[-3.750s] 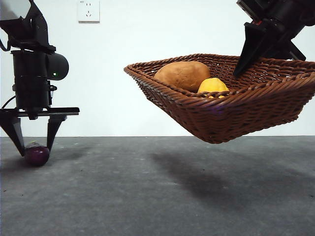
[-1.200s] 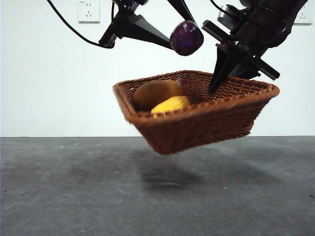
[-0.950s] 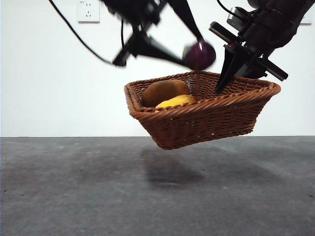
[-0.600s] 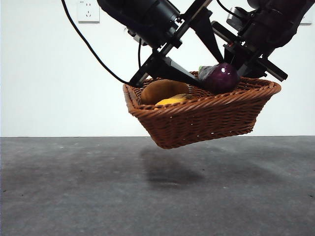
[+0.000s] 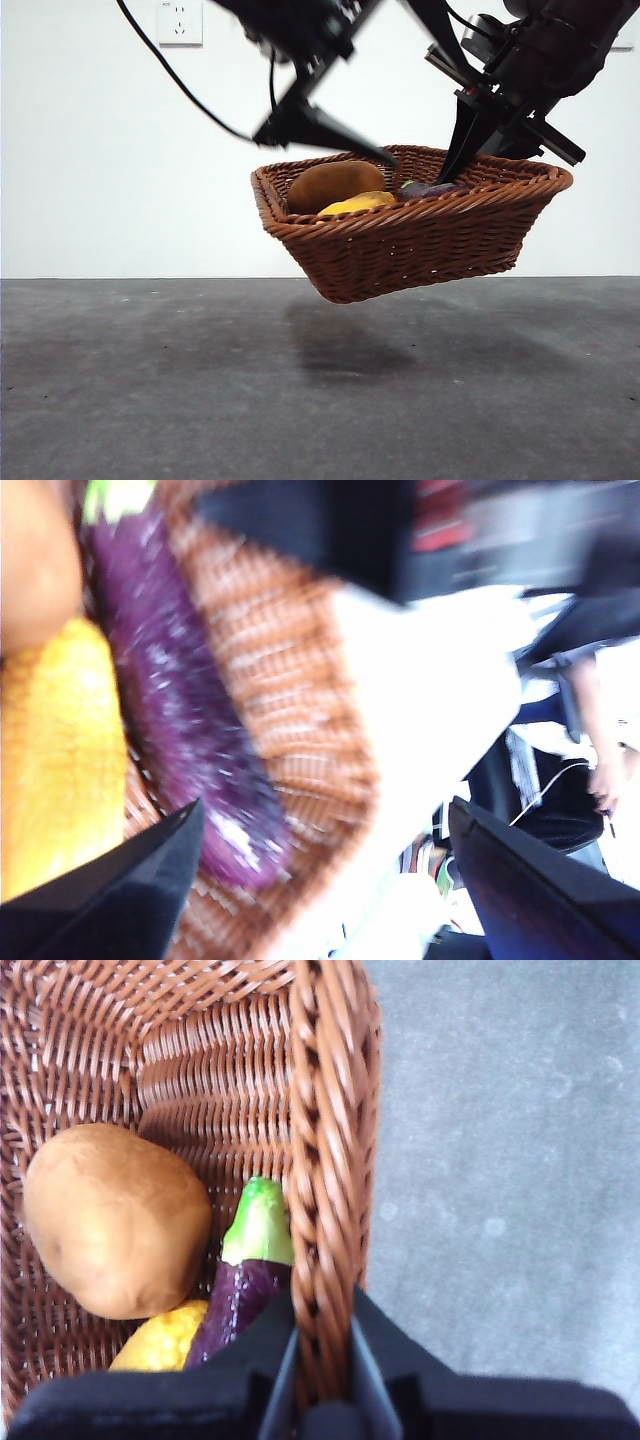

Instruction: Help me put the vegetables on the table into the basket

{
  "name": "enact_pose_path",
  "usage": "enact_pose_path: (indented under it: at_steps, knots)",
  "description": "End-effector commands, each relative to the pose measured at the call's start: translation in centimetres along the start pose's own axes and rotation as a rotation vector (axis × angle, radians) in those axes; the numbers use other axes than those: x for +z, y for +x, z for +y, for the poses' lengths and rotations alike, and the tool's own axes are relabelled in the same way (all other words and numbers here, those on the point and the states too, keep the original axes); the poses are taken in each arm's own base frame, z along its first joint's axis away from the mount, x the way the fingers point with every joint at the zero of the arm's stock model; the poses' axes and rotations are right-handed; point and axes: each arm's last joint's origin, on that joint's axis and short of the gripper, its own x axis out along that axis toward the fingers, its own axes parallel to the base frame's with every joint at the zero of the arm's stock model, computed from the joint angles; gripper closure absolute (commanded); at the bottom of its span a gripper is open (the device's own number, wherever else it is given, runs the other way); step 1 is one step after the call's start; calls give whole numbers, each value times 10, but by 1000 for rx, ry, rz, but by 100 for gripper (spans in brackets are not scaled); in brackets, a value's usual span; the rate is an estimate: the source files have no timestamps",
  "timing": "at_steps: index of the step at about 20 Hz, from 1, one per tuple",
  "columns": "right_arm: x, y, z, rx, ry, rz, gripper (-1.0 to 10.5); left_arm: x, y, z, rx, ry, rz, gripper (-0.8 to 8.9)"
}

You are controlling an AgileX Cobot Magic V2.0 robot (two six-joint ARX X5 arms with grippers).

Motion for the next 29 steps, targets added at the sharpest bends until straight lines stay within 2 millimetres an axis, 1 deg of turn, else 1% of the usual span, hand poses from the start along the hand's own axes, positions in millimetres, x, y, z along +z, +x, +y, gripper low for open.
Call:
enact_pose_path:
  at_steps: [1,5,8,9,10,11,12,13,14,21,24,26,29]
  knots:
    - [3,-2,-4,14,3,-15,958,0,-24,-4,3,57,-10,404]
    - [3,-10,-13,6,8,-19,958,-10,-82,-8,86,149,-6,404]
    - [1,-14,-15,12,-2,-4,958,-20,-124,-13,166,219,-74,404]
    - [1,-16,-14,11,-8,0,958,-23,-136,-16,179,243,-99,406]
    - [0,-17,-14,12,-9,-2,958,-25,-144,-18,189,266,-121,411]
    - [0,-18,-13,21,-9,-2,958,-28,-150,-20,199,281,-134,436]
    - [0,-18,-13,23,-7,0,958,-30,-153,-20,205,294,-123,574]
    - [-1,-18,-13,21,-4,7,958,-33,-153,-19,217,317,-99,745]
    - [-1,-18,-13,20,-1,15,958,-35,-153,-17,230,335,-73,827]
    - [-2,-18,-13,17,2,19,958,-37,-153,-16,241,434,-36,820]
    - [0,-21,-20,-2,9,-2,958,-39,-153,-15,249,473,-18,820]
    - [2,-26,-30,-39,28,-19,958,-38,-154,-15,269,497,-21,820]
    - [3,-41,-57,-91,80,-56,958,-39,-155,-12,355,535,-22,821]
